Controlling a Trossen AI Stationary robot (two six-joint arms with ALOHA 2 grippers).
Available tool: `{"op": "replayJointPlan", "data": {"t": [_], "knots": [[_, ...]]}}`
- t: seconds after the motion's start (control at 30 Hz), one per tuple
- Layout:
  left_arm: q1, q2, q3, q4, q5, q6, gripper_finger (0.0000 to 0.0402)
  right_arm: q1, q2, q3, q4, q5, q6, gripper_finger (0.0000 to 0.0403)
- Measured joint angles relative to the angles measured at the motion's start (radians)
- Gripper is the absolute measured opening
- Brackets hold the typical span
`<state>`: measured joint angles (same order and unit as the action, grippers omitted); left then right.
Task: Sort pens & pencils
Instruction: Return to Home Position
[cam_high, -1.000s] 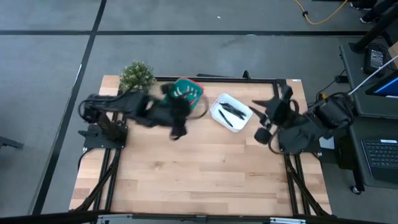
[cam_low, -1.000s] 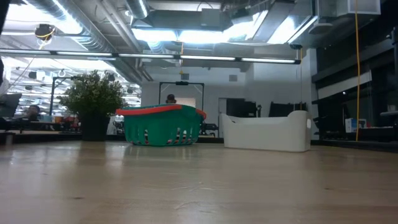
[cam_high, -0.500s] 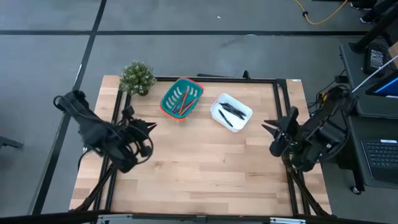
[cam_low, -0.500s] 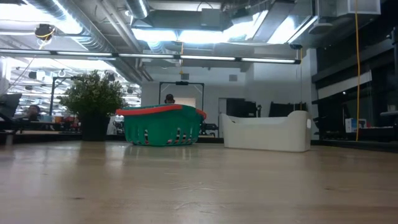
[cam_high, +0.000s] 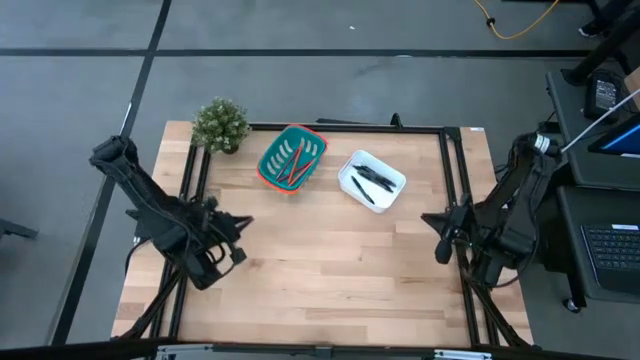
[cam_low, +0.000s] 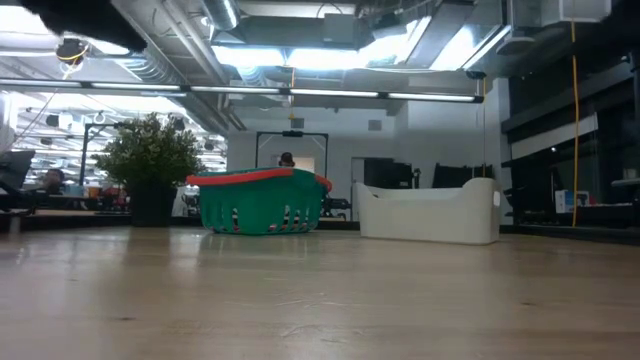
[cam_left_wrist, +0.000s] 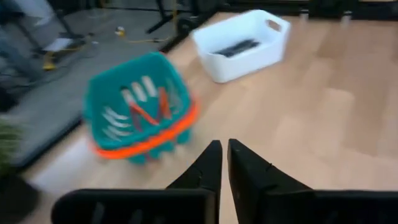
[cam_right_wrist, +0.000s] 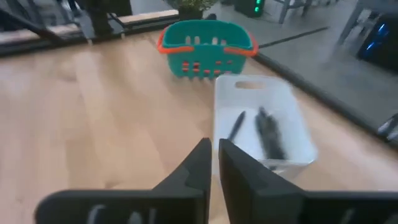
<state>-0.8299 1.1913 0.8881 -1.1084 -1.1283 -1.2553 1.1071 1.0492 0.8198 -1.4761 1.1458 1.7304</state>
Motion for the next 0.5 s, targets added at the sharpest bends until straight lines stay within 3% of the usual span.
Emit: {"op": "replayJointPlan", "data": {"t": [0.13,0.27,0.37,0.5], "knots": [[0.022,0.007,-0.119,0.376,0.024,0.208,0.0033,0.044,0.002,-0.132,0.17,0.064,0.088,0.0027],[0.101,0.008,-0.226,0.771,0.105,0.519,0.004,0.023,0.002,-0.238,0.363,0.027,0.07,0.0025],[0.194,0.008,-0.299,1.015,0.191,0.723,0.0043,-0.007,0.002,-0.278,0.397,-0.009,0.068,0.0025],[0.326,0.009,-0.363,1.187,0.35,0.885,0.0039,-0.056,-0.007,-0.277,0.363,-0.014,0.016,0.0026]]}}
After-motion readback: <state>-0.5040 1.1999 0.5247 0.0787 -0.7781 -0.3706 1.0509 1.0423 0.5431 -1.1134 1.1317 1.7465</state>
